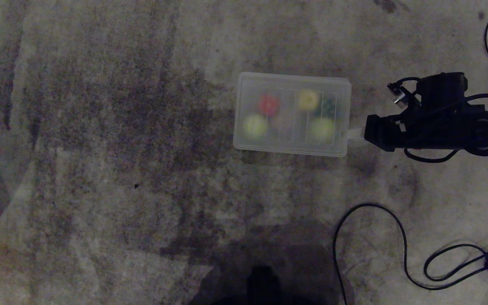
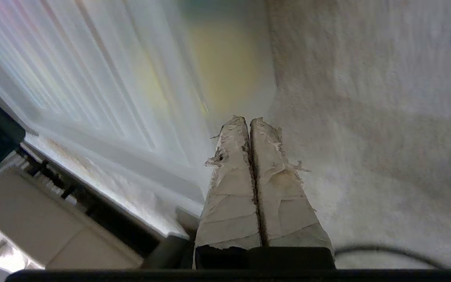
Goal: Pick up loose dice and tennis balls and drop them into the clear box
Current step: Close the lid
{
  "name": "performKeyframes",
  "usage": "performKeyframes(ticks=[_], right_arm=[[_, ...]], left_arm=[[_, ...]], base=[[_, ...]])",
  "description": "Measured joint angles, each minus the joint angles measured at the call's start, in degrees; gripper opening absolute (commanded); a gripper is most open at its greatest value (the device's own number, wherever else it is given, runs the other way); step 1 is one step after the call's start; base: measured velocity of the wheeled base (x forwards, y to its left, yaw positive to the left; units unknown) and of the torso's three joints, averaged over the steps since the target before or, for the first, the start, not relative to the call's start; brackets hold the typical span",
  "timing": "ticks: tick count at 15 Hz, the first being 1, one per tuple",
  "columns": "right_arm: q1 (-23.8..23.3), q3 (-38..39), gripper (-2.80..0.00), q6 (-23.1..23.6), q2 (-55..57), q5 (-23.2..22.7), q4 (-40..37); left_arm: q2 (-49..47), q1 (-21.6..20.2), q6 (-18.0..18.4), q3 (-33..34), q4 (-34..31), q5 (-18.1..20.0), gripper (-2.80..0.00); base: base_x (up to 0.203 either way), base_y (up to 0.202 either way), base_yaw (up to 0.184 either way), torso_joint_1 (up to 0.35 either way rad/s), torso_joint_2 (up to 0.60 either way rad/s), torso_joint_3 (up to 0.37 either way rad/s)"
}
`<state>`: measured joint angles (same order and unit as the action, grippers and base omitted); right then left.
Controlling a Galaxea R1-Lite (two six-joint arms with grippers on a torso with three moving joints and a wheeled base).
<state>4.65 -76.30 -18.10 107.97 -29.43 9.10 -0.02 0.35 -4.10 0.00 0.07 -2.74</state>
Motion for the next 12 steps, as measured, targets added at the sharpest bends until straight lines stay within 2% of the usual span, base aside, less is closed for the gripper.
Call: performKeyframes(ticks=[4,6,8,12], right_arm=[[-1.2,2.8,-2.80,0.8,-3.5,-0.2,-2.7],[-0.8,4.6,-2.80,0.7,-6.0,-0.5,-6.8],[0.8,5.7,-2.80,-0.8,-7.3,-0.4,-10.1],[2.4,6.1,-2.80,-4.3,-7.4,-0.4,-10.6]], left_arm=[[0.0,0.0,0.0,0.0,0.0,0.0,-2.80],[0.0,0.0,0.0,0.0,0.0,0.0,-2.80],[0.0,0.0,0.0,0.0,0.0,0.0,-2.80],[0.0,0.0,0.0,0.0,0.0,0.0,-2.80]], base=[[0.000,0.000,0.000,0.000,0.00,0.000],[0.000,0.000,0.000,0.000,0.00,0.000],[0.000,0.000,0.000,0.000,0.00,0.000],[0.000,0.000,0.000,0.000,0.00,0.000]])
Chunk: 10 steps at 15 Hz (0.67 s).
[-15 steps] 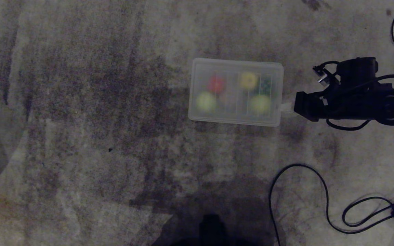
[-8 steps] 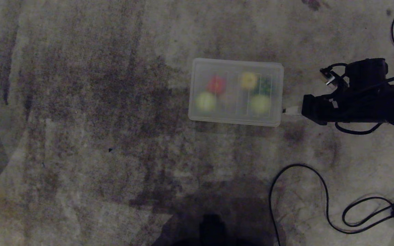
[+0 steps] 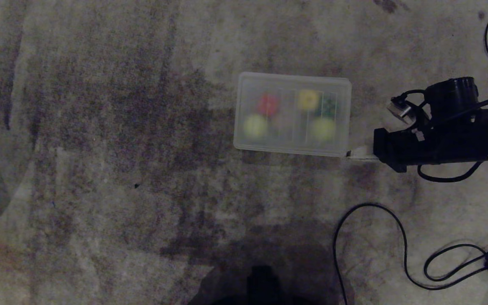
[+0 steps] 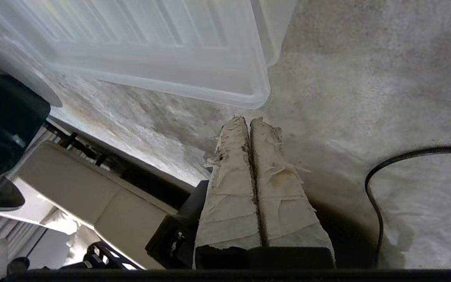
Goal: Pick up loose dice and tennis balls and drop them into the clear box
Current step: Close the lid
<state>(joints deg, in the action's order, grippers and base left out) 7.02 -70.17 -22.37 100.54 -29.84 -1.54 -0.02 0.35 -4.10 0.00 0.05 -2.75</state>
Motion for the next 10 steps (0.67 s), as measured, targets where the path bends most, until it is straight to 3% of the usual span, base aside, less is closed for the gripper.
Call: performKeyframes(ticks=[3,7,10], right_arm=[[0.4,-0.5,-2.80,-0.9,1.6,0.0,0.0],[1.3,-3.8,-2.80,-7.3,4.3,-0.3,0.1],[2.0,-5.0,-2.80,-7.5,5.7,-0.7,0.1]], left_arm=[[0.0,0.0,0.0,0.0,0.0,0.0,-2.80],[0.0,0.0,0.0,0.0,0.0,0.0,-2.80],[0.0,0.0,0.0,0.0,0.0,0.0,-2.80]], base=[[0.000,0.000,0.000,0.000,0.00,0.000],[0.000,0.000,0.000,0.000,0.00,0.000],[0.000,0.000,0.000,0.000,0.00,0.000]])
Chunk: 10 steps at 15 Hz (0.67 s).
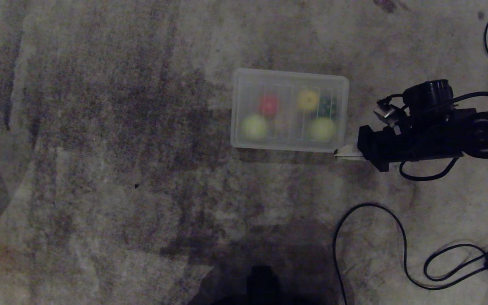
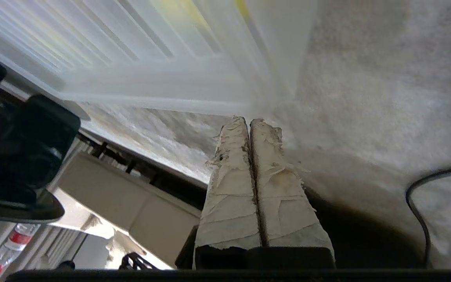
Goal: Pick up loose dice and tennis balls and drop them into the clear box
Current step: Close the lid
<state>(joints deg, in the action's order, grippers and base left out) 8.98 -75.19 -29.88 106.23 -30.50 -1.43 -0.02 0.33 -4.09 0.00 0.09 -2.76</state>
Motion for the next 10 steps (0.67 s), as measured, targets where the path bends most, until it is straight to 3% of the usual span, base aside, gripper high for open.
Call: performKeyframes(ticks=[10], right_arm=[[-0.7,-3.0,-2.80,-0.1,-0.2,-0.1,-0.2]], left_arm=[[0.0,0.0,0.0,0.0,0.0,0.1,-2.80]], base=[[0.000,0.000,0.000,0.000,0.00,0.000]])
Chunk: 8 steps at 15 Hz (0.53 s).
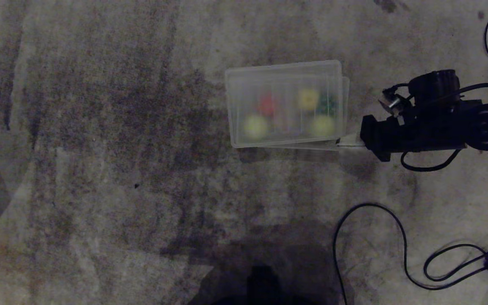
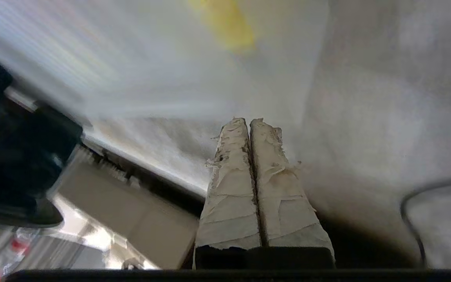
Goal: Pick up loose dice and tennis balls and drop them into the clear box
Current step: Close the lid
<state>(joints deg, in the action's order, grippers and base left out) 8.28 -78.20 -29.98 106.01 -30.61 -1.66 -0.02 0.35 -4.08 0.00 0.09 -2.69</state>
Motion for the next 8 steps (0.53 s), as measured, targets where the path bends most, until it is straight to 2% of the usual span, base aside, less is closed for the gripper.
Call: performKeyframes(ticks=[4,8], right_arm=[[1.3,3.3,-2.80,0.2,-3.8,-0.7,-3.7],[2.4,6.7,-2.80,0.2,-7.7,-0.4,-3.8]], left_arm=[[0.0,0.0,0.0,0.0,0.0,-0.1,-2.80],[0.0,0.0,0.0,0.0,0.0,-0.1,-2.80]], base=[[0.000,0.000,0.000,0.000,0.00,0.000],[0.000,0.000,0.000,0.000,0.00,0.000]])
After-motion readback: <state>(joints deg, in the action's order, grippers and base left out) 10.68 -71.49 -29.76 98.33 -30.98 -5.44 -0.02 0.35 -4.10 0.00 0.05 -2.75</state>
